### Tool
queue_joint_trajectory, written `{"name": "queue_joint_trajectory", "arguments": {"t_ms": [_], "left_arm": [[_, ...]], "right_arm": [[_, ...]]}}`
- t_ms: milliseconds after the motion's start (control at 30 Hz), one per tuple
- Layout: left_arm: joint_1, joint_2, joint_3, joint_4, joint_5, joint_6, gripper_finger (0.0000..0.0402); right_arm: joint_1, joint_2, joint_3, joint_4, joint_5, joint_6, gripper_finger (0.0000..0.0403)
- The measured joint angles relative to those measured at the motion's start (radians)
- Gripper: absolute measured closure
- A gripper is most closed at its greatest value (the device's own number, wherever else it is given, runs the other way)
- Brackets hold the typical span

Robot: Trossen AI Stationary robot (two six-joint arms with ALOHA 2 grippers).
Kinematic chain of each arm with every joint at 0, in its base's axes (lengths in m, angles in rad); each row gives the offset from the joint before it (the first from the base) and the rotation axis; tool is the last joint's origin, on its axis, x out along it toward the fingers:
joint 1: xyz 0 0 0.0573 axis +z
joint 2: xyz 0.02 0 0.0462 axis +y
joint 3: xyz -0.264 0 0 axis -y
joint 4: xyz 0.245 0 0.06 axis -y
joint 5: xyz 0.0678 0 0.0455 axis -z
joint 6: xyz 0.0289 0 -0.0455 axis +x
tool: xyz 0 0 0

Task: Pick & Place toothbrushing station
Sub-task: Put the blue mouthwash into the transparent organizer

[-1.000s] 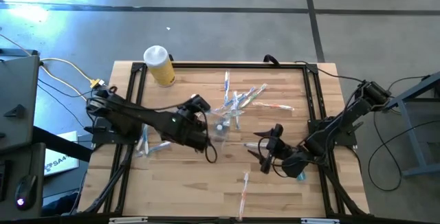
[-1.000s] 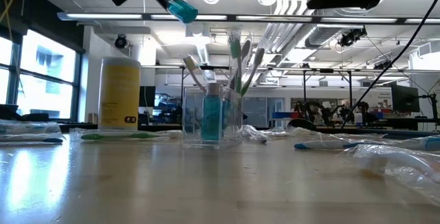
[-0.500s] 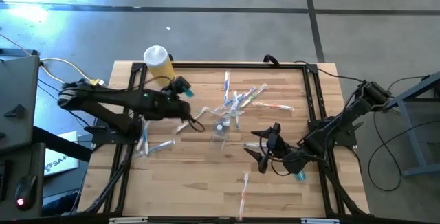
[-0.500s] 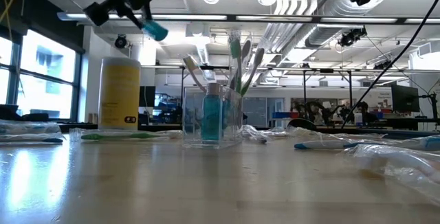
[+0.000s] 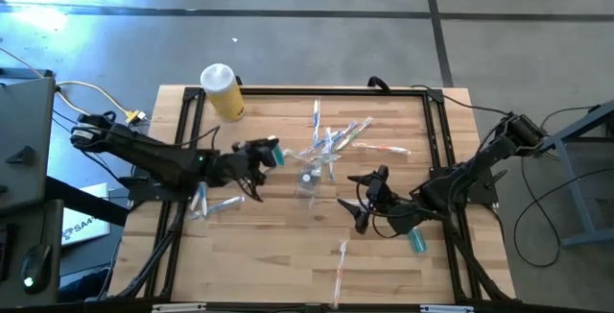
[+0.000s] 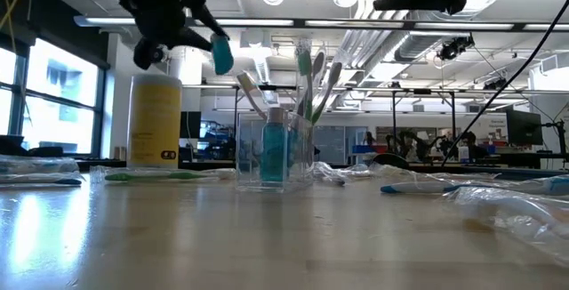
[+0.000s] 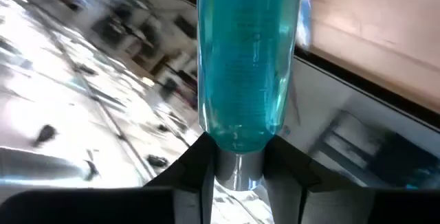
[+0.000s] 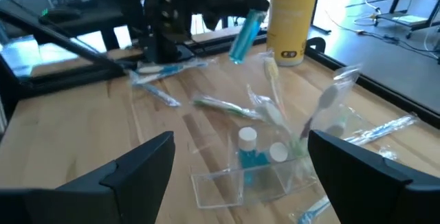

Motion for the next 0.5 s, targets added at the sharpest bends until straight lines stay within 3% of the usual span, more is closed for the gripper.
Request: {"name": "queue_joint_trajectory", "arguments": {"t_ms": [233, 500], "left_arm": [[-0.125, 0.05, 0.01, 0.081, 0.01, 0.06, 0.0317], [-0.105, 0.203, 0.052, 0.112, 0.011, 0.108, 0.0317]], "right_arm": [[-0.009, 0.0, 0.0, -0.037, -0.014, -0.012, 0.0077], [-0.009, 0.0, 0.0, -0.046, -0.015, -0.021, 0.0077]]}}
